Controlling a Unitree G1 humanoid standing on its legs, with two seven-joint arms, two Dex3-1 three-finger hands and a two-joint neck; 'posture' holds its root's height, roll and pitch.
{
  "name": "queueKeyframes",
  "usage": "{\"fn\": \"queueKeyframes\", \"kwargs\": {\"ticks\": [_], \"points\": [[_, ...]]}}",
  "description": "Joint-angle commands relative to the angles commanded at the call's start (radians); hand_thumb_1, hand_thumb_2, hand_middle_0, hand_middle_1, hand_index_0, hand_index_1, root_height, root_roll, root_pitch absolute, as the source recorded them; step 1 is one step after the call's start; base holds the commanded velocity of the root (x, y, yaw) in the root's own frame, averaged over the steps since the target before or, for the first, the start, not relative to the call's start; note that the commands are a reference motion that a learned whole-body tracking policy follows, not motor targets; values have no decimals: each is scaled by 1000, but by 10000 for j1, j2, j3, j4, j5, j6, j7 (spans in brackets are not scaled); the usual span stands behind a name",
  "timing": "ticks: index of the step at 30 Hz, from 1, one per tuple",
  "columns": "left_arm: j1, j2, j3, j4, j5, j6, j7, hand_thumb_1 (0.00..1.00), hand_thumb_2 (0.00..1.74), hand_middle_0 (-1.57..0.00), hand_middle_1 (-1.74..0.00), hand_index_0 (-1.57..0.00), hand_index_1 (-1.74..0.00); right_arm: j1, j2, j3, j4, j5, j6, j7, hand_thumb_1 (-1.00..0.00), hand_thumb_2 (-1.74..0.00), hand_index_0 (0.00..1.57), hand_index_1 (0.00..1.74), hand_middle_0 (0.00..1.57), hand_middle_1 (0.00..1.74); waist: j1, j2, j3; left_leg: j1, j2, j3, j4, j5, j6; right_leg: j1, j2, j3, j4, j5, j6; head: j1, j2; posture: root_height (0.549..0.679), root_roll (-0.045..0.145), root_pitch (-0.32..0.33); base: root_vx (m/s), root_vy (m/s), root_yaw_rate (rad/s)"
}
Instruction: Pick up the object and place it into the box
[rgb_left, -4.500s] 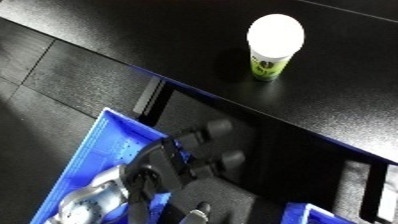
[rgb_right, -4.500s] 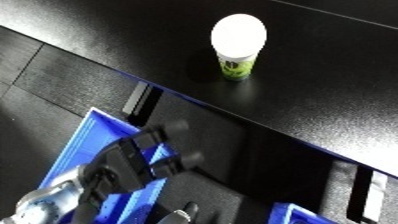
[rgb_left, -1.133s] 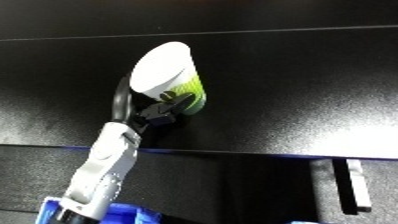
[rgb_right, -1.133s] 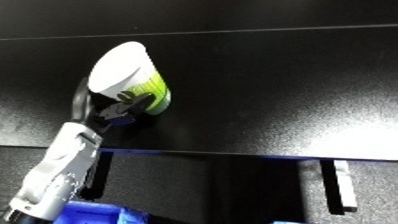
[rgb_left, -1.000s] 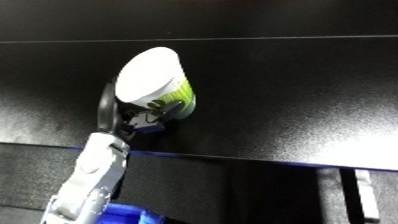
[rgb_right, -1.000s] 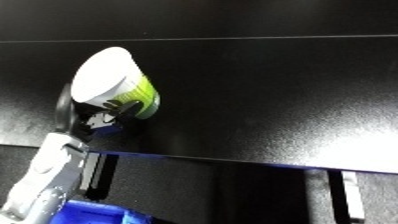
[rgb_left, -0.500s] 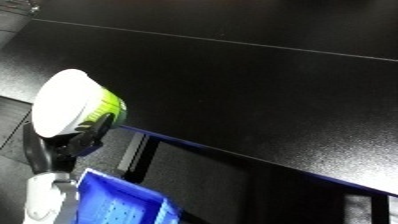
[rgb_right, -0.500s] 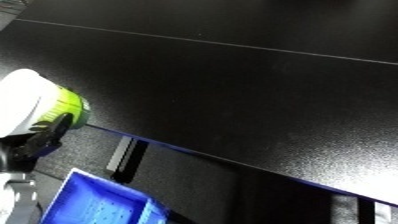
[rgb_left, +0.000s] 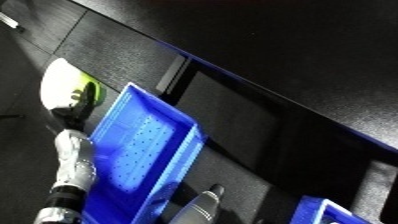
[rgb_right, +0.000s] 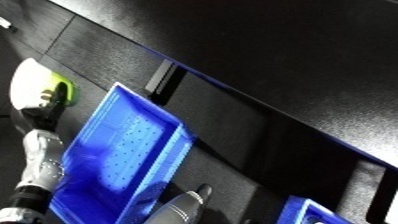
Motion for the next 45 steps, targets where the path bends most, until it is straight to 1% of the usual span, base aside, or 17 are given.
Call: {"fn": "queueKeyframes", "kwargs": {"ticks": [3, 6, 9, 13, 20, 24, 28, 32, 35, 40, 42, 45], "points": [[-14, 65, 97, 989, -409, 343, -300, 500, 870, -785, -870, -785, -870, -37, -63, 30, 104, -170, 24, 90, 0, 0, 0, 0, 0, 0, -83, -55, -1, -15, 21, 14, -98, 56, 9, 10, 68, 41, -64, -28, -37, -323, 143, 630, 52, -109, -9, 47, -3], [-116, 198, 183, 1850, -638, 633, -517, 350, 609, -549, -609, -549, -609, -88, -146, 56, 198, -359, 24, 206, 0, 0, 0, 0, 0, 0, -167, -95, 6, -59, 43, 39, -140, 92, 2, -14, 125, 88, -116, -44, -66, -460, 248, 630, 51, -106, -15, 48, -5], [-220, 401, 264, 2540, -662, 914, -609, 200, 348, -314, -348, -314, -348, -131, -213, 98, 284, -509, 0, 285, 0, 0, 0, 0, 0, 0, -227, -130, 1, -92, 70, 58, -156, 107, -4, -29, 170, 118, -160, -54, -86, -538, 379, 630, 50, -103, -7, 39, -4], [-383, 809, 447, 3414, -632, 1216, -717, 0, 0, 0, 0, 0, 0, -141, -311, 189, 374, -674, -67, 401, 0, 0, 0, 0, 0, 0, -308, -198, -6, -127, 99, 75, -155, 97, -1, -32, 234, 153, -230, -61, -116, -666, 624, 630, 49, -101, 4, 37, -16], [-709, 1482, 637, 4386, -744, 1419, -1041, 0, 0, 0, 0, 0, 0, -110, -436, 320, 412, -686, -112, 528, 0, 0, 0, 0, 0, 0, -388, -308, 18, -219, 115, 97, -94, 48, 20, -75, 297, 173, -274, -62, -147, -526, 853, 630, 46, -96, 4, 18, 2], [-834, 1646, 636, 4614, -809, 1435, -1186, 0, 0, 0, 0, 0, 0, -107, -426, 354, 421, -671, -121, 577, 0, 0, 0, 0, 0, 0, -380, -330, 29, -276, 81, 94, -41, 13, 29, -102, 312, 171, -277, -63, -164, -344, 944, 630, 45, -94, 9, 7, 21], [-931, 1700, 546, 4684, -831, 1702, -1366, 0, 0, 0, 0, 0, 0, -96, -392, 388, 374, -610, -98, 601, 0, 0, 0, 0, 0, 0, -369, -344, 30, -297, 30, 95, -6, -28, 46, -127, 322, 166, -281, -53, -167, 87, 1043, 630, 42, -91, 16, -13, 21], [-977, 1636, 371, 4759, -777, 2232, -2099, 0, 0, 0, 0, 0, 0, -96, -351, 406, 301, -526, -86, 575, 0, 0, 0, 0, 0, 0, -386, -338, 34, -304, -8, 131, 65, -102, 61, -146, 327, 194, -318, -14, -150, 818, 1185, 630, 40, -90, 10, -26, -17], [-911, 1494, 146, 4768, -464, 2623, -2847, 0, 0, 0, 0, 0, 0, -94, -358, 392, 233, -475, -70, 509, 0, 0, 0, 0, 0, 0, -430, -292, 37, -289, 1, 205, 143, -178, 71, -146, 328, 240, -385, 55, -120, 1403, 1349, 631, 39, -91, 5, -16, -76], [-743, 991, -477, 4900, -591, 4514, -5035, 0, 0, 0, 0, 0, 0, -143, -441, 277, 112, -566, 20, 359, 0, 0, 0, 0, 0, 0, -607, -122, 54, -199, 55, 358, 198, -261, 96, -183, 349, 386, -505, 213, -56, 2674, 1735, 632, 36, -93, -4, -1, -129], [-660, 855, -697, 5063, -514, 4952, -5605, 0, 0, 0, 0, 0, 0, -182, -495, 208, 108, -695, 41, 333, 0, 0, 0, 0, 0, 0, -712, -36, 54, -157, 87, 427, 210, -288, 96, -210, 363, 468, -540, 265, -38, 3216, 1921, 632, 35, -94, -15, 24, -185], [-537, 714, -989, 5299, -55, 5352, -6215, 0, 0, 0, 0, 0, 0, -228, -574, 102, 192, -896, 1, 359, 0, 0, 0, 0, 0, 0, -859, 78, 18, -91, 153, 539, 167, -305, 81, -256, 397, 598, -603, 331, -11, 4115, 2311, 633, 34, -91, -21, 28, -197]]}}
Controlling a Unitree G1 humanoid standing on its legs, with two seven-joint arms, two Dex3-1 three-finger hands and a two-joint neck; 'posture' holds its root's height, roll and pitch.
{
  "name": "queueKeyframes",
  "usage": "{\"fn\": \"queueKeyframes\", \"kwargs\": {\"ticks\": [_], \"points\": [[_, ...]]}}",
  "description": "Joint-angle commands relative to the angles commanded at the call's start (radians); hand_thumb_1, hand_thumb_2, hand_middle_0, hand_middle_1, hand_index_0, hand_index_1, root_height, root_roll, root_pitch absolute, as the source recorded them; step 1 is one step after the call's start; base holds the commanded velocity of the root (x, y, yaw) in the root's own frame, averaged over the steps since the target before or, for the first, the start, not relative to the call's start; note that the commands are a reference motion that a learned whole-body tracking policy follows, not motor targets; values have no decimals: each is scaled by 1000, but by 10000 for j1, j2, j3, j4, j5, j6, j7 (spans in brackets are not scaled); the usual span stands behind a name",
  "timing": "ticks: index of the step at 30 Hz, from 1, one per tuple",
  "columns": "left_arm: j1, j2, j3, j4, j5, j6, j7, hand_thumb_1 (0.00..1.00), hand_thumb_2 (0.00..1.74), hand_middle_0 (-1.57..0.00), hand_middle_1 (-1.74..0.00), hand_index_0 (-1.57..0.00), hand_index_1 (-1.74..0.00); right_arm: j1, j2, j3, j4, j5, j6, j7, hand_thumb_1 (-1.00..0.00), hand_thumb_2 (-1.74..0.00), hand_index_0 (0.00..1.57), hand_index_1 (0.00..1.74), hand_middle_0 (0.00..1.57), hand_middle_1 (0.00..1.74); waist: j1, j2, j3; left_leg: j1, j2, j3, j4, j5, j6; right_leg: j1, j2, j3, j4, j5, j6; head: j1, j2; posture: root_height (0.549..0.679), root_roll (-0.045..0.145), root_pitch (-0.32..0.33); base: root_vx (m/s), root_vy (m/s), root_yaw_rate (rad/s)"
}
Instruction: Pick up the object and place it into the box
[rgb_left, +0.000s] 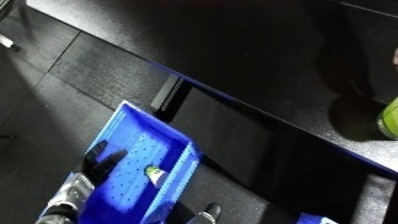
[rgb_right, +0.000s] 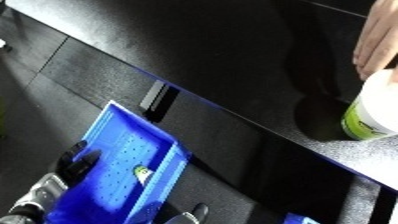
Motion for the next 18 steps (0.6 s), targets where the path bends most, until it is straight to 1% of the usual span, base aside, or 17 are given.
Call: {"fn": "queueKeyframes", "kwargs": {"ticks": [4, 7, 9, 11, 13, 15, 18], "points": [[104, -268, -519, 174, 1088, 134, -444, 0, 0, 0, 0, 0, 0, -62, -83, -127, 117, -115, -64, 11, 0, 0, 0, 0, 0, 0, -159, 109, -58, 47, 90, 151, -123, 37, -31, -109, 41, 153, -46, 78, 31, 1160, 425, 633, 31, -85, -32, 12, -160], [144, -573, -1008, 221, 2207, 114, -553, 0, 0, 0, 0, 0, 0, -114, -124, -214, 178, -154, -60, -8, 0, 0, 0, 0, 0, 0, -246, 177, -109, 68, 145, 249, -216, 86, -50, -203, 45, 233, -38, 140, 58, 1764, 599, 634, 30, -82, -23, 4, -120], [140, -796, -1360, 194, 2817, 41, -547, 0, 0, 0, 0, 0, 0, -135, -125, -246, 165, -160, -27, -40, 0, 0, 0, 0, 0, 0, -305, 205, -143, 82, 173, 301, -245, 98, -53, -267, 46, 285, -32, 192, 89, 2207, 676, 634, 28, -81, -12, -7, -104], [112, -990, -1668, 130, 3267, -70, -538, 0, 0, 0, 0, 0, 0, -153, -113, -263, 134, -166, 13, -75, 0, 0, 0, 0, 0, 0, -361, 222, -176, 85, 199, 344, -233, 91, -48, -335, 52, 339, -23, 254, 129, 2700, 643, 635, 27, -80, -9, -20, -104], [68, -1172, -1954, 16, 3478, -101, -476, 0, 0, 0, 0, 0, 0, -180, -87, -275, 113, -206, 62, -100, 0, 0, 0, 0, 0, 0, -422, 229, -215, 73, 222, 388, -196, 72, -46, -399, 65, 404, -40, 337, 182, 3101, 507, 635, 25, -79, -8, -30, -111], [17, -1328, -2181, -109, 3581, -74, -400, 0, 0, 0, 0, 0, 0, -212, -49, -281, 101, -269, 113, -95, 0, 0, 0, 0, 0, 0, -487, 221, -263, 79, 251, 435, -188, 66, -50, -446, 87, 468, -104, 442, 245, 3597, 389, 635, 23, -78, -2, -43, -123], [-24, -1489, -2427, -256, 3633, -61, -269, 0, 0, 0, 0, 0, 0, -268, 26, -264, 106, -364, 129, -34, 0, 0, 0, 0, 0, 0, -577, 185, -335, 144, 312, 497, -261, 96, -64, -462, 144, 550, -277, 605, 332, 4245, 303, 637, 21, -76, 6, -57, -141]]}}
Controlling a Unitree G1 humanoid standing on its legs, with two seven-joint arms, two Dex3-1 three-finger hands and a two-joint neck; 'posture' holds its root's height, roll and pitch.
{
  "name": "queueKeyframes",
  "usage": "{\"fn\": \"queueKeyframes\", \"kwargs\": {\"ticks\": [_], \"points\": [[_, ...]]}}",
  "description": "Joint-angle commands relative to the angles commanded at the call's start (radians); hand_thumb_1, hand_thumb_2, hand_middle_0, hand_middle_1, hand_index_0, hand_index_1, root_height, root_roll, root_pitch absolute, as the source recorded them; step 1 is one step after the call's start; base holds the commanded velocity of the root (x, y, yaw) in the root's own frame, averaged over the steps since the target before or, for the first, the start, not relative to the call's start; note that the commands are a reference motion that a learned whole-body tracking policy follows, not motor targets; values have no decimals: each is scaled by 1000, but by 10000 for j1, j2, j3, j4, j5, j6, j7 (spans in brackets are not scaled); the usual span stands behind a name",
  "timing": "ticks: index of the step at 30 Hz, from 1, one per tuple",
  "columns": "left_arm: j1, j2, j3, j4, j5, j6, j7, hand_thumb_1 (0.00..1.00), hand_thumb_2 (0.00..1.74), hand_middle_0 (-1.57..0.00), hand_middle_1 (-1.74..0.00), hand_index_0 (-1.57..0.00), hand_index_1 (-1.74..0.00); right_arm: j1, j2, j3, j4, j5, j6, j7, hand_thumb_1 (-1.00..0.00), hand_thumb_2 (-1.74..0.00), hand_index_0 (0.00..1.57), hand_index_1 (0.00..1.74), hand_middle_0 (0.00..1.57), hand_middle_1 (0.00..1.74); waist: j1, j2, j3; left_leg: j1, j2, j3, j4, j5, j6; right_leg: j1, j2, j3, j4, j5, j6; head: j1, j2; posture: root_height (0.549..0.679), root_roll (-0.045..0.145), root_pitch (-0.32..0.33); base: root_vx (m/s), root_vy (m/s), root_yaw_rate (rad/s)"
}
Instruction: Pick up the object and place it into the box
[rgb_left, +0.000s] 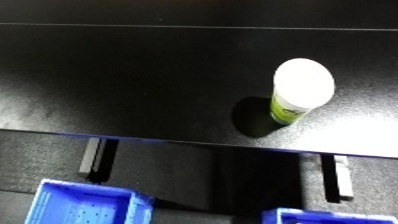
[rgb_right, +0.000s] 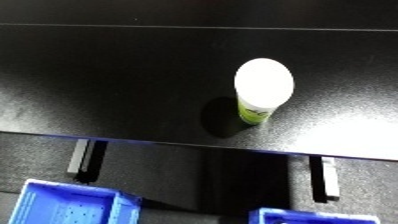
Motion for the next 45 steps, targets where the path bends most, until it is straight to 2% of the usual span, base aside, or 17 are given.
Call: {"fn": "queueKeyframes", "kwargs": {"ticks": [3, 7, 12, 18, 21, 24, 27, 29, 35, 38, 42, 45], "points": [[13, -96, -141, -45, -24, -62, 147, 0, 0, 0, 0, 0, 0, -66, 76, 40, 21, -59, -37, 35, 0, 0, 0, 0, 0, 0, -68, -38, -39, 38, 64, 50, -20, 10, -15, -9, 49, 55, -130, 108, 43, 516, -126, 638, 20, -75, 1, -60, -157], [78, -203, -217, -33, 8, -95, 296, 0, 0, 0, 0, 0, 0, -142, 146, 64, 95, -124, -103, 37, 0, 0, 0, 0, 0, 0, -126, -64, -93, 10, 103, 100, 87, -44, -11, -27, 99, 97, -182, 156, 32, 917, -439, 637, 21, -73, 0, -44, -133], [174, -269, -301, -40, 178, -111, 378, 0, 0, 0, 0, 0, 0, -172, 155, 50, 76, -196, -227, 87, 0, 0, 0, 0, 0, 0, -173, -56, -138, 35, 82, 125, 167, -122, 10, 5, 175, 112, -191, 125, -26, 1100, -1213, 637, 24, -72, -4, -20, -76], [238, -301, -355, -97, 342, -88, 399, 0, 0, 0, 0, 0, 0, -220, 111, 155, -192, -545, -502, 228, 0, 0, 0, 0, 0, 0, -184, -61, -174, 123, 60, 132, 176, -173, 18, 85, 203, 88, -196, 83, -45, 1343, -2252, 638, 27, -73, -12, -7, -41], [279, -318, -465, -286, 294, -60, 493, 0, 0, 0, 0, 0, 0, -257, -10, 379, -744, -770, -573, 521, 0, 0, 0, 0, 0, 0, -181, -89, -125, 134, 41, 106, 194, -207, 14, 126, 205, 82, -220, 71, -58, 1336, -2949, 638, 29, -73, -39, -4, -20], [366, -261, -561, -545, 180, 33, 632, 0, 0, 0, 0, 0, 0, -198, -224, 686, -1695, -863, -405, 1055, 0, 0, 0, 0, 0, 0, -184, -149, -54, 168, 44, 71, 161, -223, 33, 151, 208, 97, -241, 76, -52, 1360, -3234, 639, 28, -74, -42, -19, -10], [446, -135, -487, -612, 194, 63, 635, 0, 0, 0, 0, 0, 0, -65, -539, 925, -2662, -846, -215, 1886, 0, 0, 0, 0, 0, 0, -199, -231, -9, 180, 90, 77, 124, -215, 33, 149, 195, 93, -251, 77, -32, 1247, -3255, 638, 26, -75, -37, -24, -35], [501, -35, -388, -584, 226, 44, 596, 0, 0, 0, 0, 0, 0, 53, -813, 1036, -3463, -787, 31, 2492, 0, 0, 0, 0, 0, 0, -223, -304, -3, 158, 132, 98, 112, -203, 7, 140, 181, 76, -270, 72, -20, 1058, -3196, 638, 25, -72, -38, -27, -50], [759, 301, -89, -508, 215, -57, 434, 0, 0, 0, 0, 0, 0, 629, -1695, 1056, -7025, -204, 1550, 4204, 0, 0, 0, 0, 0, 0, -392, -584, -42, 95, 287, 188, 51, -152, -118, 90, 140, 22, -311, 32, 4, 329, -2815, 638, 23, -63, -31, -26, -43], [902, 401, 8, -379, 175, -194, 300, 0, 0, 0, 0, 0, 0, 810, -2050, 865, -8657, 468, 1963, 5049, 0, 0, 0, 0, 0, 0, -471, -694, -90, 80, 361, 249, 21, -136, -187, 65, 126, -7, -306, 6, 21, 125, -2654, 638, 23, -59, -9, -17, -42], [1014, 463, 78, -68, 191, -388, 86, 0, 0, 0, 0, 0, 0, 740, -2331, 405, -10356, 1494, 1979, 5828, 0, 0, 0, 0, 0, 0, -541, -778, -196, 81, 456, 321, 10, -155, -261, 64, 99, -48, -304, -27, 66, -14, -2374, 638, 22, -56, 14, -6, -44], [1024, 480, 137, 212, 248, -509, -59, 0, 0, 0, 0, 0, 0, 528, -2437, -95, -11417, 2413, 1625, 5931, 0, 0, 0, 0, 0, 0, -576, -809, -290, 71, 512, 372, 33, -192, -304, 77, 84, -68, -304, -55, 93, -92, -2049, 638, 21, -54, 29, -1, -37]]}}
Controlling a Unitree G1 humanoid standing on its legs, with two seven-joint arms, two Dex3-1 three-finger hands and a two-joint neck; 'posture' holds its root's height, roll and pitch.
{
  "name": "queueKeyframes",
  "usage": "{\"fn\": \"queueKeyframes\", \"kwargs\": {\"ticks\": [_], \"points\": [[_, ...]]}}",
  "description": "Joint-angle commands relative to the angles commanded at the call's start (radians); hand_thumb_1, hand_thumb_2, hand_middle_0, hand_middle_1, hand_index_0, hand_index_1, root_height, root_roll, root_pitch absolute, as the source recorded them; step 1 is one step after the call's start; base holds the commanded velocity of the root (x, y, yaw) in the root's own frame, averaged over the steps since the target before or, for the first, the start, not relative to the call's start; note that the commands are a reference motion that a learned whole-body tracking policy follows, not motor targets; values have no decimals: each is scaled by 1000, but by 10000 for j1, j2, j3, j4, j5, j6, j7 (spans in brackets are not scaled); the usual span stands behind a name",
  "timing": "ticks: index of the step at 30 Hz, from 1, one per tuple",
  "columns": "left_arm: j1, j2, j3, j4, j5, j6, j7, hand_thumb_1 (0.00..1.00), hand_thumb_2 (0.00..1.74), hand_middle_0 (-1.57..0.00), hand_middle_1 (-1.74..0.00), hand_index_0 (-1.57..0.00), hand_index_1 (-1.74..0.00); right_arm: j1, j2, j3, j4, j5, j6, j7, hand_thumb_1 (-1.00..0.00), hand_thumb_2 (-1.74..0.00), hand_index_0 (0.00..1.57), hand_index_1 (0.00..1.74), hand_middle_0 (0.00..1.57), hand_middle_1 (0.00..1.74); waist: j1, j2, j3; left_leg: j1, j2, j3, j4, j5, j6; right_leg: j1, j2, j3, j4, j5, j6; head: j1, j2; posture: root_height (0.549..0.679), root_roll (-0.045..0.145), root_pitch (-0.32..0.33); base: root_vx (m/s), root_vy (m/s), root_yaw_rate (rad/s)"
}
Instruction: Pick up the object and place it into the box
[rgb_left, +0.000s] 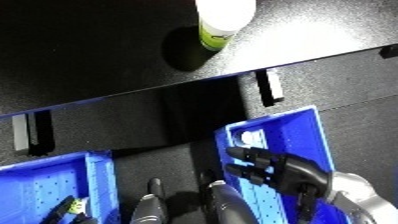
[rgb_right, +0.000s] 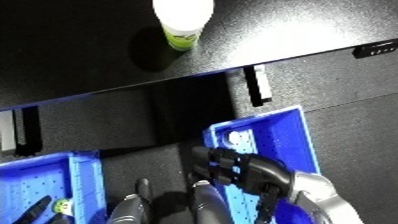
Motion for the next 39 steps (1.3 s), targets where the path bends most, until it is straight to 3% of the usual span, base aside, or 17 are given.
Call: {"fn": "queueKeyframes", "kwargs": {"ticks": [4, 8, 13, 17, 24, 29, 39], "points": [[-55, -33, 83, 292, 149, -70, -99, 0, 0, 0, 0, 0, 0, -440, 46, -759, -971, 1250, -928, -456, 0, 0, 0, 0, 0, 0, -42, -10, -108, -51, 54, 55, 86, -65, -28, -21, -18, -8, 45, -33, 20, -104, 318, 638, 21, -51, 32, 1, -13], [-92, -129, 154, 396, 323, -38, -106, 0, 0, 0, 0, 0, 0, -1015, 398, -1599, -1657, 1947, -2223, -1524, 0, 0, 0, 0, 0, 0, -70, 39, -161, -170, 50, 80, 234, -145, -25, -90, -37, -8, 110, -40, 26, -144, 644, 637, 23, -48, 27, 6, 9], [-92, -314, 110, 339, 437, 61, -21, 0, 0, 0, 0, 0, 0, -1676, 807, -2432, -1931, 1317, -3786, -3388, 0, 0, 0, 0, 0, 0, -59, 145, -161, -245, -3, 89, 420, -248, 21, -121, -37, 8, 203, -64, -26, -133, 1126, 637, 25, -51, 45, 15, 16], [5, -419, 11, 169, 465, 142, 36, 0, 0, 0, 0, 0, 0, -2111, 849, -2810, -1806, 615, -4373, -4519, 0, 0, 0, 0, 0, 0, -30, 220, -129, -282, -55, 58, 547, -298, 71, -128, -15, 48, 280, -87, -95, -36, 1537, 636, 28, -55, 62, 16, 29], [49, -487, -202, -246, 581, 380, 206, 0, 0, 0, 0, 0, 0, -3031, 471, -2614, -1393, -472, -4127, -5839, 0, 0, 0, 0, 0, 0, 153, 299, -29, -343, -153, -27, 641, -283, 109, -152, 2, 63, 386, -118, -207, 344, 1841, 635, 30, -61, 51, 9, 53], [34, -496, -428, -440, 625, 471, 268, 0, 0, 0, 0, 0, 0, -3863, 147, -1852, -932, -1387, -3209, -7837, 0, 0, 0, 0, 0, 0, 318, 375, 97, -394, -229, -103, 670, -236, 122, -186, -29, 34, 433, -120, -270, 839, 2055, 634, 32, -64, 29, 2, 63], [-76, -498, -931, -568, 544, 569, 358, 0, 0, 0, 0, 0, 0, -5119, -369, -867, 923, -1852, -1822, -9510, 0, 0, 0, 0, 0, 0, 670, 542, 228, -517, -389, -270, 879, -308, 203, -270, -116, -8, 660, -206, -411, 2058, 2054, 632, 36, -72, 16, 13, 50]]}}
